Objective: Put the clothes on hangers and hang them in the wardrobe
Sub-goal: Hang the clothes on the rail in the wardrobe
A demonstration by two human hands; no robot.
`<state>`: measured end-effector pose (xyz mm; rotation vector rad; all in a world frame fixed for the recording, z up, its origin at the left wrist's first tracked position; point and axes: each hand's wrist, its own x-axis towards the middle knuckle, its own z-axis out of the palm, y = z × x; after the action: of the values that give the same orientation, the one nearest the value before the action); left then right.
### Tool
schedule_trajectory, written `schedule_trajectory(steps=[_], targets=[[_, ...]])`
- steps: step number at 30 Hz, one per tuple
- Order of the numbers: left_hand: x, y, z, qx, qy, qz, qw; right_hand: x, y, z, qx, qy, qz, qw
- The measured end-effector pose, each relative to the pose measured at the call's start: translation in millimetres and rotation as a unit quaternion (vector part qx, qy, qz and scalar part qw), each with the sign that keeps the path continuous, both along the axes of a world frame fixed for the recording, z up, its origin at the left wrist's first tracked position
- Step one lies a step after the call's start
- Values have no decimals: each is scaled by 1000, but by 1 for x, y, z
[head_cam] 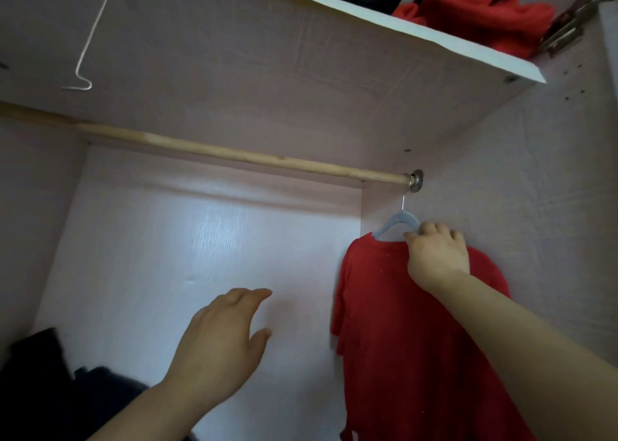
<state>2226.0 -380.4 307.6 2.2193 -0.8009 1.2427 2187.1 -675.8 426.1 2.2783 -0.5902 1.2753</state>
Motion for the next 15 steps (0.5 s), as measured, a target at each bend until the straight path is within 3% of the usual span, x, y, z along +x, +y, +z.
schedule_trajectory(steps=[4, 15], targets=[[-10, 12, -11, -7, 32, -18, 999, -8, 24, -39, -18, 41, 41, 998], [-60, 75, -100, 66, 175, -22, 982, -84, 126, -200, 95, 222, 90, 966]])
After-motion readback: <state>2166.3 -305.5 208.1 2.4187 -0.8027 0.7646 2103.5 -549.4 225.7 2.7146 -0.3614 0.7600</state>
